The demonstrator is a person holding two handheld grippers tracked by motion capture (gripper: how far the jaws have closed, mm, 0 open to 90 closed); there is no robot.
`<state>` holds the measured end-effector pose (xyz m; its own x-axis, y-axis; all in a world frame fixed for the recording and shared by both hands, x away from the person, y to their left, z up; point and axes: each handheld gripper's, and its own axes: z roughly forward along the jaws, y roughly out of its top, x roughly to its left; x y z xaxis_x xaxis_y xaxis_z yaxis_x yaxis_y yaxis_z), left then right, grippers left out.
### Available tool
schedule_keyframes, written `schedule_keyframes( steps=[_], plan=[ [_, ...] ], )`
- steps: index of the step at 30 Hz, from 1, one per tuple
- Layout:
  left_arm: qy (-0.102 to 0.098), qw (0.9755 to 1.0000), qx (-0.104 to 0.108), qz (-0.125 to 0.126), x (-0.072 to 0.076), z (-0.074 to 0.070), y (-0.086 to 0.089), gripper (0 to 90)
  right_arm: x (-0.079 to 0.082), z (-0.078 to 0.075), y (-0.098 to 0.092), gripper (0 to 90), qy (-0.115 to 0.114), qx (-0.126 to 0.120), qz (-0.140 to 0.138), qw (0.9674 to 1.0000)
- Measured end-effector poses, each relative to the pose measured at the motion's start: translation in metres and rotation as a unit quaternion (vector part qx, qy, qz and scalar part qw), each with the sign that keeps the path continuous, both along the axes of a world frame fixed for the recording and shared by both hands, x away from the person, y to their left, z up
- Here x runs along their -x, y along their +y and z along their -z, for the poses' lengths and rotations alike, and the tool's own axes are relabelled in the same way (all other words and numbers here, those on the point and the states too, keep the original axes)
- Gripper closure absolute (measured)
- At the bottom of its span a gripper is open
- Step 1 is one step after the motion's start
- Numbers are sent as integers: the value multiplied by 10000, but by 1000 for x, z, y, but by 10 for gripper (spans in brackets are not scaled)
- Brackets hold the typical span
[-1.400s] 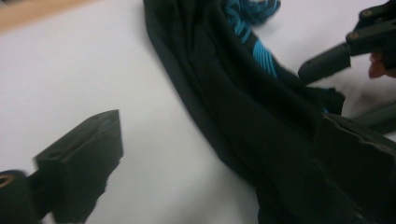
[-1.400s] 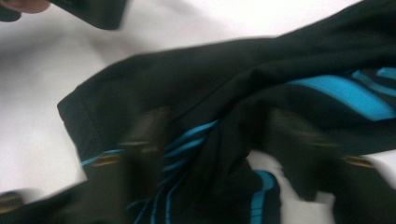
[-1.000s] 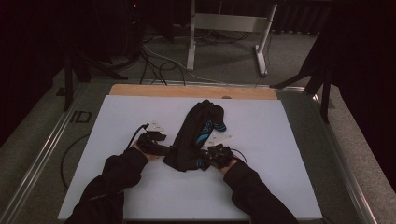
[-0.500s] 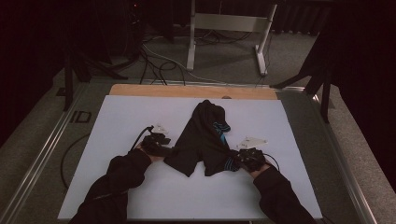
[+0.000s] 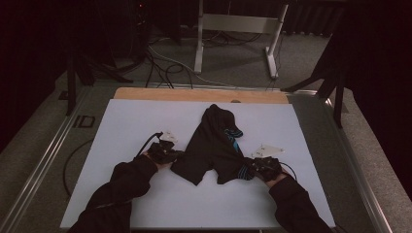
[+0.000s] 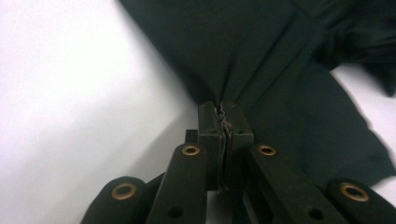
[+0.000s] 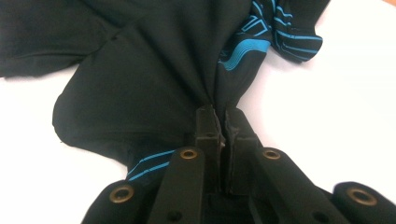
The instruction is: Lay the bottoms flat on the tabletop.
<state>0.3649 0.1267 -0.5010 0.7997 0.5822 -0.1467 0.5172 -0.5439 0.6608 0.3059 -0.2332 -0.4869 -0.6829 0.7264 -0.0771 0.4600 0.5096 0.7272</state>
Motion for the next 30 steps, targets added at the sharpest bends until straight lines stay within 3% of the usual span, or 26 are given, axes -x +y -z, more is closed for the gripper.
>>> schedule_keyframes(
  steps=[7,11,14,22,30],
  plan=[
    [-40,9997,-2,261,23,-19,3,895,11,-2,-10,862,12,-37,9,10000],
    [-150,9986,95,492,41,-33,-4,894,22,-8,-18,861,-35,-83,25,10000],
    [-125,9973,130,710,57,-36,-15,894,31,-11,-29,861,-51,-102,105,9999],
    [-23,9935,88,1137,93,-28,-36,892,51,-4,-54,858,131,-146,209,9996],
    [82,9916,100,1287,105,-19,-35,888,60,3,-65,854,294,-215,266,9990]
  ],
)
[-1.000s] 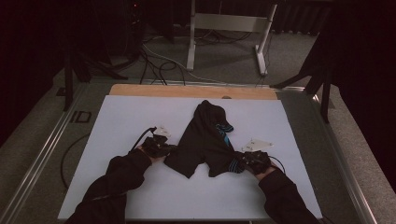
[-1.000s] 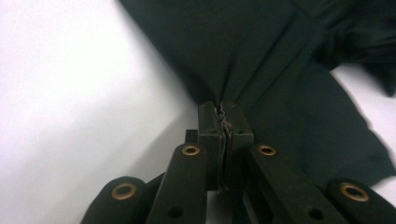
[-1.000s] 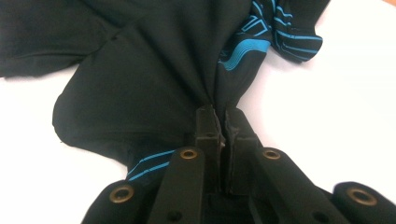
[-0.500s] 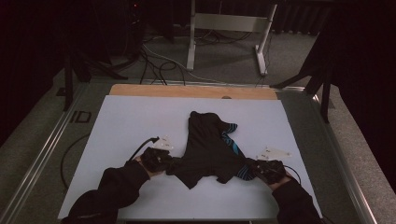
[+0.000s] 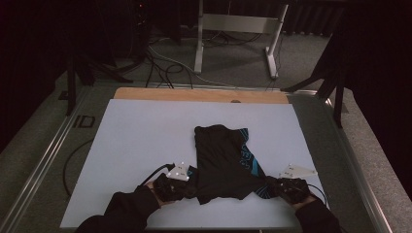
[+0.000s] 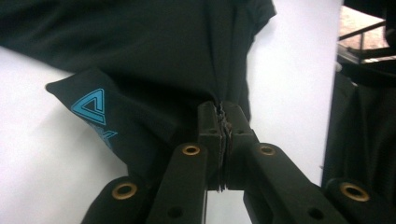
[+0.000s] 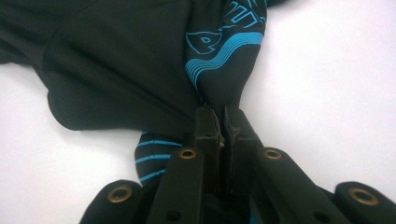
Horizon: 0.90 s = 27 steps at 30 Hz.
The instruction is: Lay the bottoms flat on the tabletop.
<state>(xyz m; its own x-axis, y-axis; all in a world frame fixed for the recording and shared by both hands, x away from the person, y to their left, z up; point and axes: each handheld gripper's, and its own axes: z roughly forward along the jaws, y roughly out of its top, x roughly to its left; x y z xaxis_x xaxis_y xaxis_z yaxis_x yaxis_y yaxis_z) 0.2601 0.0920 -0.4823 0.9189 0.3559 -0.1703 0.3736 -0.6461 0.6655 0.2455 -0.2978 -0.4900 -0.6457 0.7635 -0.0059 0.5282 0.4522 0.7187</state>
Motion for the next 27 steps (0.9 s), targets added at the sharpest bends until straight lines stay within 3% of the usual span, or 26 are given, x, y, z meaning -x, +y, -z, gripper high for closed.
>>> schedule_keyframes(
  steps=[2,4,6,9,13,19,24,27],
  plan=[
    [-47,9999,20,-89,-3,-2,4,832,0,-1,0,822,-60,137,28,9999],
    [-131,9995,66,-288,-8,-7,10,659,-1,-5,-1,742,-113,59,27,9999],
    [-154,9989,162,-419,-16,-12,17,583,-4,-11,0,670,-204,-13,77,9998],
    [-203,9974,164,-675,-30,-16,24,527,-13,-22,2,573,-392,-130,149,9990],
    [-26,9966,77,-821,-48,-10,23,468,-33,-28,10,485,-519,-209,277,9980],
    [223,9972,-24,-716,-66,4,9,402,-66,-12,29,411,-282,-164,362,9988],
    [438,9966,-106,-686,-73,15,2,404,-88,8,40,395,-11,-52,391,9992],
    [370,9972,-250,-605,-74,20,1,434,-94,19,45,404,105,68,374,9992]
  ],
)
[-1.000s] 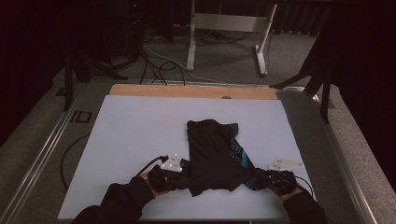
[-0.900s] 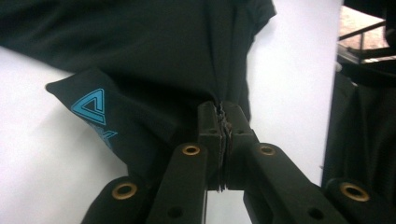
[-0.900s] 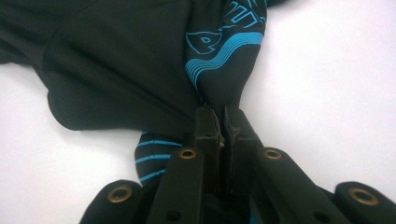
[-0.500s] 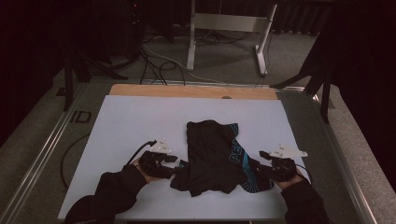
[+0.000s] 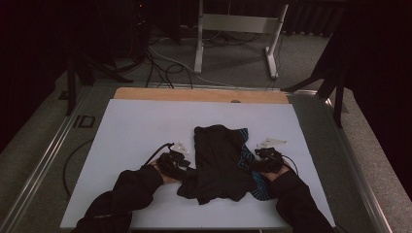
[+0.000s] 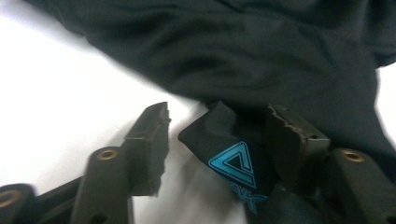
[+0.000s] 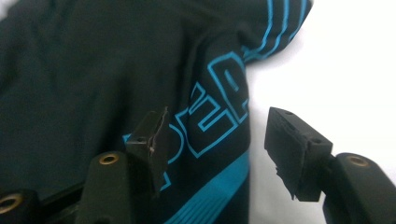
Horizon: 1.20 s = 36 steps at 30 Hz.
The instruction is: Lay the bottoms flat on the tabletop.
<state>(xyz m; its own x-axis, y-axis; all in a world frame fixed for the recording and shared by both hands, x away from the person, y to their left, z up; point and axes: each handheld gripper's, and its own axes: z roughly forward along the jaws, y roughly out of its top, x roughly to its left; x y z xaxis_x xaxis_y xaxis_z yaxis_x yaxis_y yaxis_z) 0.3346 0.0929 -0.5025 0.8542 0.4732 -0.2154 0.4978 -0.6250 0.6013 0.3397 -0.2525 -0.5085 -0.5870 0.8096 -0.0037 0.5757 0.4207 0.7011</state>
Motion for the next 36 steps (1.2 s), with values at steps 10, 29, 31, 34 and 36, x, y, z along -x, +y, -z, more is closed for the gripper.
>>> schedule_keyframes(
  steps=[10,29,31,34,36],
  plan=[
    [69,9999,29,101,3,6,0,857,0,7,6,799,183,185,-141,9996],
    [-327,9920,411,-1150,74,-19,94,875,23,-6,-6,862,-165,334,-131,9992],
    [-338,9902,446,-1279,82,-19,98,874,26,-7,-6,861,-147,286,-154,9994],
    [-358,9890,434,-1371,94,-18,97,873,31,-8,-6,861,-121,282,-235,9993],
    [-335,9890,454,-1369,101,-18,94,872,37,-9,-6,861,-150,334,-274,9990]
  ],
)
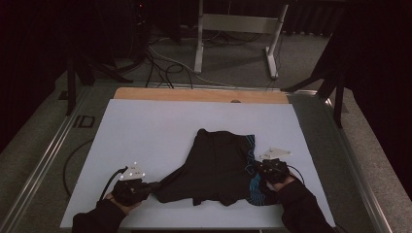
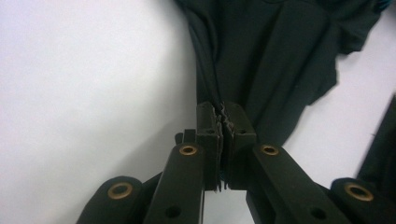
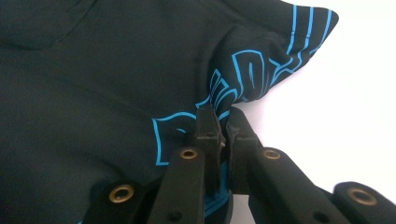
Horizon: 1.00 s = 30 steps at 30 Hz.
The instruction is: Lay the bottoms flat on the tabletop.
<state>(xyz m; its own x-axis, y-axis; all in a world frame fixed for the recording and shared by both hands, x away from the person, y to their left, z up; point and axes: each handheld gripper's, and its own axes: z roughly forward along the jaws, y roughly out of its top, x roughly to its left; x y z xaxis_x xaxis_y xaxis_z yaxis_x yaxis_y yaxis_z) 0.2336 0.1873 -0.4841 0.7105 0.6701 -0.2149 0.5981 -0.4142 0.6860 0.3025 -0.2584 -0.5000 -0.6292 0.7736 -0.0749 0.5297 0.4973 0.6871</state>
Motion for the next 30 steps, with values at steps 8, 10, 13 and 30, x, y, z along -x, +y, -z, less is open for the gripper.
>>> schedule_keyframes(
  steps=[8,10,13,30],
  plan=[
    [358,9985,-73,415,18,3,-14,868,12,5,-12,860,146,95,1,9998],
    [456,9979,-65,460,19,4,-15,868,12,6,-16,860,175,45,36,9998],
    [538,9972,86,503,18,3,-16,861,13,5,-18,859,200,61,67,9998],
    [127,9988,-156,455,-51,-9,-42,495,-12,-23,-23,408,-108,-474,563,9972]
  ],
)
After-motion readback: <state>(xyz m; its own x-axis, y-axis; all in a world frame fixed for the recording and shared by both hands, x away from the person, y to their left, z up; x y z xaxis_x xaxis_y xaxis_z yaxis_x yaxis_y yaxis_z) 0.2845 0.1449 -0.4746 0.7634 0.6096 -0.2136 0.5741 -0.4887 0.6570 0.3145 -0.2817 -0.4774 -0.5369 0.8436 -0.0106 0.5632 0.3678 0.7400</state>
